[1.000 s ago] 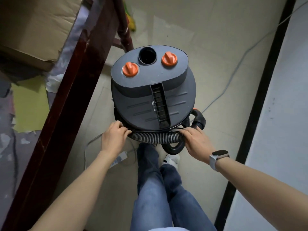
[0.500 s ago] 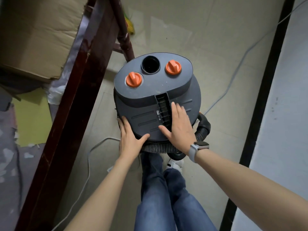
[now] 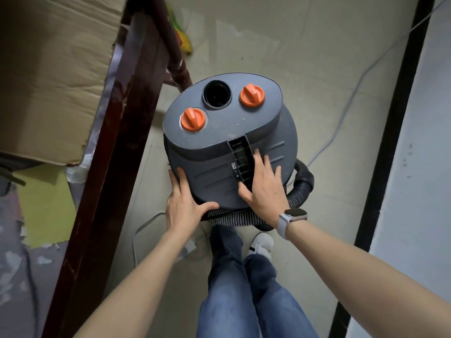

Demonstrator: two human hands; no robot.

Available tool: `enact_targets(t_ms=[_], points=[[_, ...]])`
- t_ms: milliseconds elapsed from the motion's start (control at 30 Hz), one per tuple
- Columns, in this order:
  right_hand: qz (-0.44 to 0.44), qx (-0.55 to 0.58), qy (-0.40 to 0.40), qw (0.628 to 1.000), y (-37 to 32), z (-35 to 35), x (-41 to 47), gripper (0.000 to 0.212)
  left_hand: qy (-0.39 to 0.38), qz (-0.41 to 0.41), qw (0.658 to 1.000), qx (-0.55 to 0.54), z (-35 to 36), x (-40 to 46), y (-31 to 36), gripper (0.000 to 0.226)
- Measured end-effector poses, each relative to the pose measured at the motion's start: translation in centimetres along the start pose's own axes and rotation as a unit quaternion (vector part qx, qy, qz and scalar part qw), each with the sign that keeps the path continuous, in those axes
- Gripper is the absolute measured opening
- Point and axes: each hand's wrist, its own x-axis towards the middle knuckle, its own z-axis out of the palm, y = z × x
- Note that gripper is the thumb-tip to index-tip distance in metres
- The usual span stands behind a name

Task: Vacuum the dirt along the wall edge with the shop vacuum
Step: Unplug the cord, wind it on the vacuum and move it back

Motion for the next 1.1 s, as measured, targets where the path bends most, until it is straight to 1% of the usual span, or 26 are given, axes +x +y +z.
enact_targets(t_ms=[167,367,467,567,633,733,800,900,967,1100], points=[[0.022,0.010,0.017,1.000,0.6,-2.5,3.7,0.071,0.001,0.012,1.000,-0.008,-1.1,3.4,3.5,0.127],[0.044,0.027,0.016,0.999,2.8,-6.7,7.2,0.074,-0.014,0.029,0.999,0.001,-1.7,7.6,8.6,0.127],[0.070,0.028,0.018,0.997,3.8,-8.9,9.2,0.074,-0.017,0.039,0.999,0.020,-2.2,10.0,11.3,0.128],[0.067,0.005,0.010,0.998,5.2,-11.2,11.9,0.075,-0.004,0.048,0.998,0.050,-2.9,12.4,14.2,0.128],[0.065,0.015,0.003,0.998,6.3,-12.9,14.0,0.073,0.006,0.049,0.997,0.066,-3.2,14.4,16.6,0.128],[0.050,0.046,-0.002,0.998,8.1,-15.9,17.7,0.071,0.015,0.026,0.997,0.075,-3.7,17.4,20.5,0.127],[0.041,0.033,-0.007,0.999,9.4,-18.3,20.5,0.070,0.017,0.013,0.996,0.083,-4.2,19.3,23.5,0.126],[0.026,0.015,0.004,1.000,10.8,-21.5,25.2,0.069,0.039,0.000,0.995,0.089,-4.7,22.2,27.7,0.124],[0.026,-0.005,0.012,1.000,11.2,-23.4,28.1,0.067,0.047,-0.012,0.996,0.073,-5.3,24.7,30.1,0.124],[-0.005,-0.018,0.001,1.000,11.1,-27.3,34.2,0.067,0.077,-0.040,0.996,0.032,-6.5,28.9,33.4,0.125]])
